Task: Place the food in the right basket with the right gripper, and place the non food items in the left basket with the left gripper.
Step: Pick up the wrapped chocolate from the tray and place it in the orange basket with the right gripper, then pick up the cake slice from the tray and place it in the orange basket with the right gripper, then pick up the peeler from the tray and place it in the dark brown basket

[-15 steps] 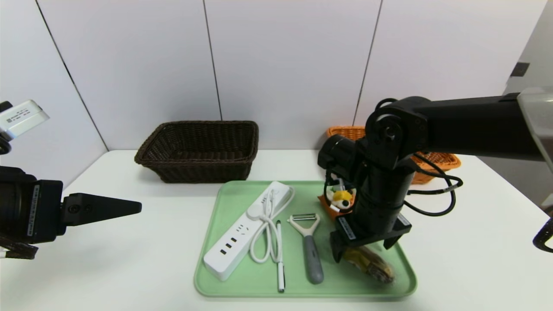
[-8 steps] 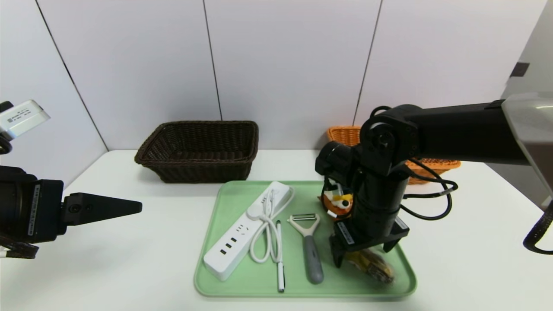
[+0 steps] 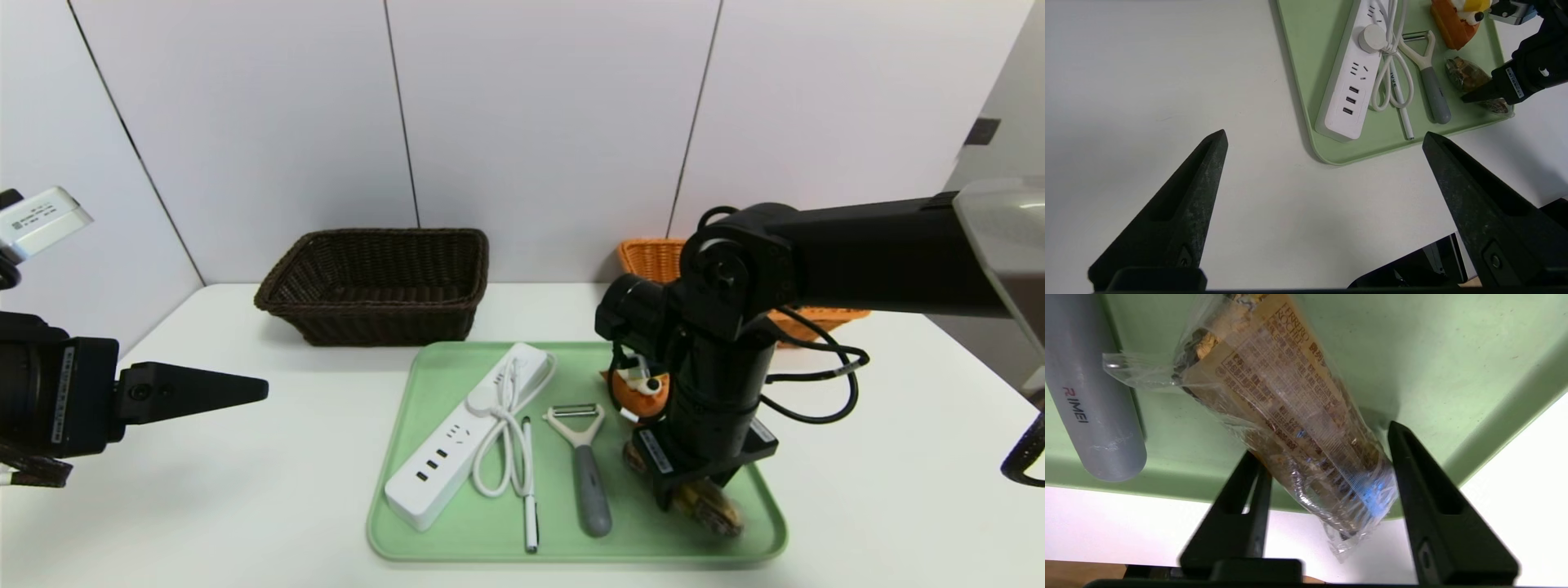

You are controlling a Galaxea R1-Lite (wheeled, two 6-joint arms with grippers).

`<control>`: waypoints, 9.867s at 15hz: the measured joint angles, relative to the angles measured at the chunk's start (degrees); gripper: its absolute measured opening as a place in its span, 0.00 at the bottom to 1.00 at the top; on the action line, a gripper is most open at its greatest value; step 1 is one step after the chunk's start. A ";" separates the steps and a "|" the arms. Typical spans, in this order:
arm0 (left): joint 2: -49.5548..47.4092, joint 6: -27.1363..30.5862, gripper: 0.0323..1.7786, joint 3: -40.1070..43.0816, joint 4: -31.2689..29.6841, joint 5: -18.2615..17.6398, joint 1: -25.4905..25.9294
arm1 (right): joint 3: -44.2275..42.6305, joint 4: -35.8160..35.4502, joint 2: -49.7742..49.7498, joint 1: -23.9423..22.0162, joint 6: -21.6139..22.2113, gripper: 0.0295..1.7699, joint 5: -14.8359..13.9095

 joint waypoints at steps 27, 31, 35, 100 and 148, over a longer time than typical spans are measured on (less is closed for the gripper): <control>-1.40 -0.63 0.95 -0.28 0.13 0.44 -2.38 | -13.97 -39.73 -4.11 -21.00 36.08 0.08 11.14; -1.60 -0.96 0.95 -0.20 0.09 0.49 -2.38 | -13.97 -41.66 0.61 -25.12 42.14 0.08 11.09; -1.40 -2.23 0.95 -0.22 -2.80 0.44 -2.38 | -13.97 -41.81 3.47 -26.79 43.19 0.36 11.03; -6.81 -4.94 0.95 4.60 -7.30 0.51 -5.08 | -14.03 -10.48 4.49 -6.12 45.70 0.48 -1.96; -9.05 -8.27 0.95 6.03 -7.50 1.16 -5.00 | -14.06 -37.57 4.46 -33.61 42.78 0.87 2.67</control>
